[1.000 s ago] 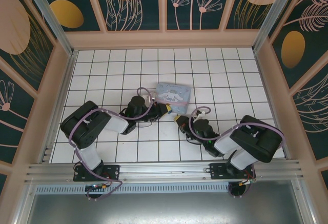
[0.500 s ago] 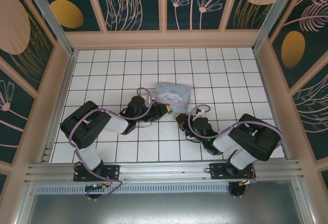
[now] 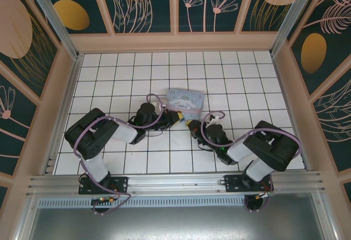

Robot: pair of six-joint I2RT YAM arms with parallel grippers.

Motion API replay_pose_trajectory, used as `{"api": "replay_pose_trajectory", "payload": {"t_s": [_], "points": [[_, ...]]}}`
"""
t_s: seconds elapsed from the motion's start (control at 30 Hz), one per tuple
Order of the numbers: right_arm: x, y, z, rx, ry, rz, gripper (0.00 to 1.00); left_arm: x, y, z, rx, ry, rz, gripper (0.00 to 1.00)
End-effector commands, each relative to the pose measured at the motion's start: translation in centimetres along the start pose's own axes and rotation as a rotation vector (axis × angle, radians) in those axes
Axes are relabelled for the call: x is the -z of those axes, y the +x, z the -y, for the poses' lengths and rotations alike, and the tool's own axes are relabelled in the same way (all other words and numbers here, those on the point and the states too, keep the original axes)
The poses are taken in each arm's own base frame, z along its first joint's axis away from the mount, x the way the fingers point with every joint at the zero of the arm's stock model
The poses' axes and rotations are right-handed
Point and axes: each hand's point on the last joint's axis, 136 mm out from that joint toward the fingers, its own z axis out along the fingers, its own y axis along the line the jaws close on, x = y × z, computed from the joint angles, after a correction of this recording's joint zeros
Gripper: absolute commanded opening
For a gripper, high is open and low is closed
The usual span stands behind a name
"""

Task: Unlock the padlock with the key

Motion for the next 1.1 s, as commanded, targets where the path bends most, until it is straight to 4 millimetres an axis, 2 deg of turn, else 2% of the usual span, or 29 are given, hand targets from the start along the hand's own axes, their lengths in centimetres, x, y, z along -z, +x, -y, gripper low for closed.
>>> {"api": "replay_pose_trajectory", "payload": {"t_s": [0.0,0.47,1.07], "points": [[-0.4,0.1,-1.7,-0.011,-0.057,-0.008,0.0,0.3,-0.6,1.4,-0.031,0.056,0.022,0.0],[0.4,0.7,0.7,-0.027,0.017,-0.011,0.0,0.2,-0.7,1.7,-0.037,0.058,0.025,0.0],[0.2,0.5,-1.0,-0.007,-0.011,-0.006,0.0,0.1,-0.7,1.2,-0.034,0.046,0.027,0.0]]}}
